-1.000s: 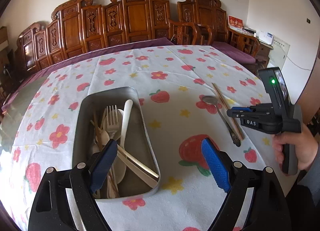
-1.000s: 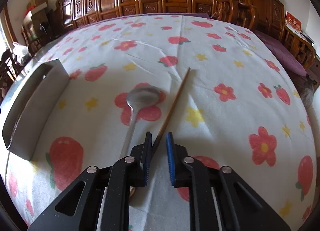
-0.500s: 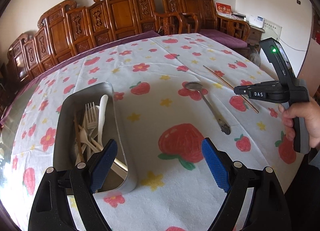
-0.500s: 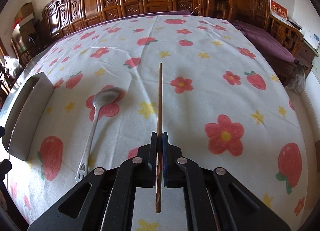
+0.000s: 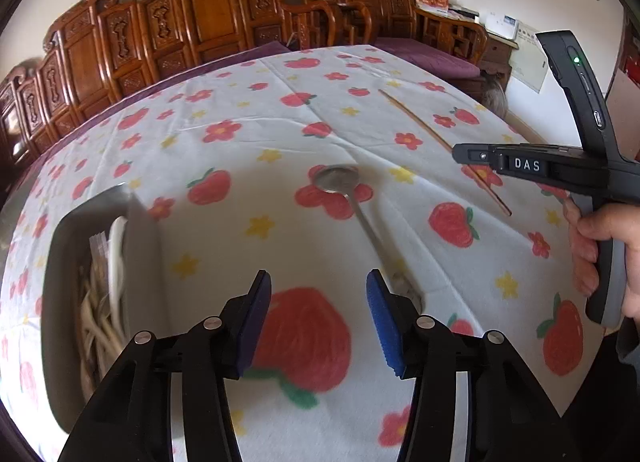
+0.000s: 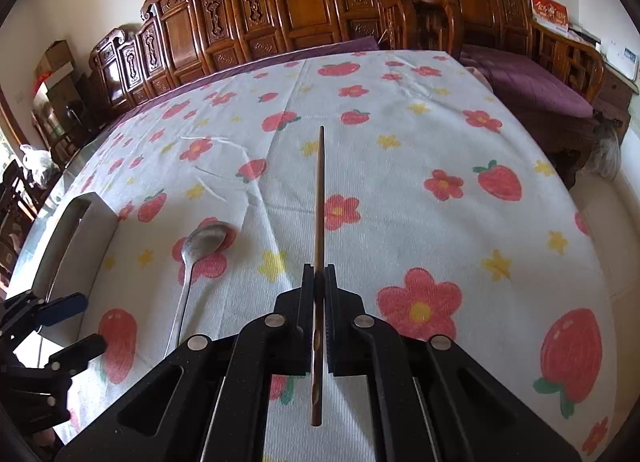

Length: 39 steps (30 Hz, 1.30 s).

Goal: Organize utensils
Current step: 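Grasp the last metal spoon with the left gripper and lift while the right gripper holds its chopstick, then carry the metal spoon into the metal tray and open the left gripper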

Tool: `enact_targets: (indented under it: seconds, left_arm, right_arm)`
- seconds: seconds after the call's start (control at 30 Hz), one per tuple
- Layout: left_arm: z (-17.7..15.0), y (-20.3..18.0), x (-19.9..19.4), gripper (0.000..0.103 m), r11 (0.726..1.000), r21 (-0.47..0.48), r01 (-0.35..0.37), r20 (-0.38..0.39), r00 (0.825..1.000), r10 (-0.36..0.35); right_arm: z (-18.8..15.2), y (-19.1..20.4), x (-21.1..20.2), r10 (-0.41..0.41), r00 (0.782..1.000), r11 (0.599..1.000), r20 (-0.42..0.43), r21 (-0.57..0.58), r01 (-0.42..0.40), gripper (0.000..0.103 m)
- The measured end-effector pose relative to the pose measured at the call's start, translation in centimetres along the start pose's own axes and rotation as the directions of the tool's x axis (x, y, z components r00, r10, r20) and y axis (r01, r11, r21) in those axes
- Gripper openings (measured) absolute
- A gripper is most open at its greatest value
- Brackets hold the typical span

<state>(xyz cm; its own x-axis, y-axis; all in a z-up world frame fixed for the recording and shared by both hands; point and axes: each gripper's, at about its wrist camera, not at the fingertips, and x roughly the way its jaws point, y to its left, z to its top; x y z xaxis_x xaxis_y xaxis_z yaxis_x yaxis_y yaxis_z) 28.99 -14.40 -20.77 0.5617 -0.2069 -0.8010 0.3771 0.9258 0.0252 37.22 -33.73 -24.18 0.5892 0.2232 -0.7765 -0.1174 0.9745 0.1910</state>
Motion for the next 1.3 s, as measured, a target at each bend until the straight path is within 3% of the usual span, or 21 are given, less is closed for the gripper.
enact_targets:
  seconds: [0.37, 0.6, 1.0, 1.3]
  left_arm:
    - [3.6, -2.2, 5.3, 0.036, 0.999, -0.009, 0.034, -0.045, 0.998, -0.034]
    - [4.5, -2.9, 6.8, 0.02, 0.999, -0.008, 0.033, -0.064, 0.997, -0.033]
    - [4.1, -2.5, 7.1, 0.005, 1.0, -0.011, -0.004, -0.08, 0.997, 0.003]
    - [3.5, -1.1, 4.9, 0.005, 0.999, -0.029, -0.016, -0.071, 0.997, 0.014]
  right_arm:
    - [0.7, -0.1, -0.5, 0.058, 0.998, 0.998, 0.021, 0.024, -0.058, 0.006]
    - [0.6, -0.5, -0.3, 0.075, 0.997, 0.996, 0.017, 0.041, -0.076, 0.006]
    - [0.5, -0.1, -0.2, 0.101, 0.995, 0.994, 0.01, 0.043, -0.101, 0.006]
    - [0.4, 1.3, -0.3, 0.108, 0.994, 0.994, 0.014, 0.002, -0.108, 0.006]
